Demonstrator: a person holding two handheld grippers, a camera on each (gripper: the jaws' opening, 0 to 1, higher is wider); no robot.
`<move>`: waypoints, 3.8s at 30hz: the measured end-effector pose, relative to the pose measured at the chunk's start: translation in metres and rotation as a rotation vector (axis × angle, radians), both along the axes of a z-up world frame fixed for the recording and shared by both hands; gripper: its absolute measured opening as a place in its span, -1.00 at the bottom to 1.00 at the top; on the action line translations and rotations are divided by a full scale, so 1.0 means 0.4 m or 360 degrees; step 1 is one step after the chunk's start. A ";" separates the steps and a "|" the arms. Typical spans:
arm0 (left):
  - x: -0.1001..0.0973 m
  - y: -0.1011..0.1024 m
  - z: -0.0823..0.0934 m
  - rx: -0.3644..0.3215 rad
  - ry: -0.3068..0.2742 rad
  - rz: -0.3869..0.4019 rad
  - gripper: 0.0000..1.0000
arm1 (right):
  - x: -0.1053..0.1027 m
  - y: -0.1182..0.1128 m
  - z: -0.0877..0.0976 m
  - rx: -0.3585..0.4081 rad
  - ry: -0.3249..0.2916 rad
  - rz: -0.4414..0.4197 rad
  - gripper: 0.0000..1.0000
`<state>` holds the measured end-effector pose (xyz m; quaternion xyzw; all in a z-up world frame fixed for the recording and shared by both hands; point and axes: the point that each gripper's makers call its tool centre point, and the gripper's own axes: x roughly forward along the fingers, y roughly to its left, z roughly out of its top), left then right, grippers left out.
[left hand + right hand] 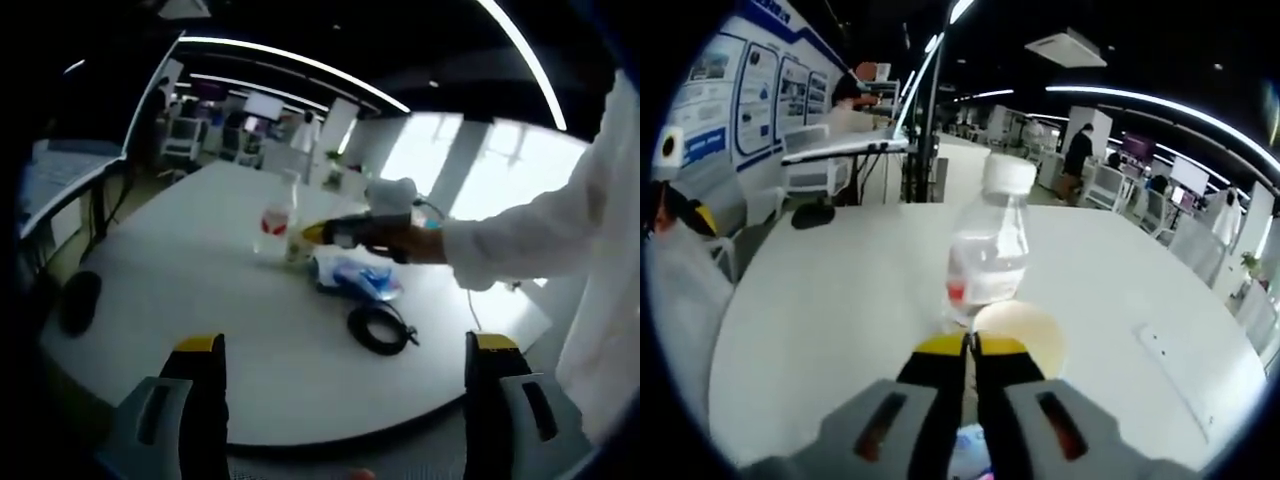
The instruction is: Arrange the tabletop items into an orderly group along one side of the table until the central work area is clear of visible clutter.
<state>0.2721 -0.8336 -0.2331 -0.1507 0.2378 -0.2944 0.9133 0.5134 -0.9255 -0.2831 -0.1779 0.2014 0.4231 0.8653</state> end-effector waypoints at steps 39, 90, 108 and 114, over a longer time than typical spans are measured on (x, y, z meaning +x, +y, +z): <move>-0.006 -0.015 0.008 -0.0011 -0.0037 -0.0048 0.93 | -0.110 -0.188 0.081 0.0157 0.0090 -0.0443 0.11; 0.140 -0.054 0.026 -0.0019 0.0015 -0.0471 0.93 | -0.330 -0.448 0.083 0.0124 0.0108 -0.1009 0.11; 0.170 -0.222 -0.054 0.0151 0.0065 -0.0492 0.91 | -0.420 -0.619 -0.041 0.0255 0.0348 -0.1048 0.06; 0.201 -0.258 -0.058 0.0182 0.0129 -0.0455 0.89 | -0.411 -0.648 -0.066 0.0302 0.0412 -0.1065 0.03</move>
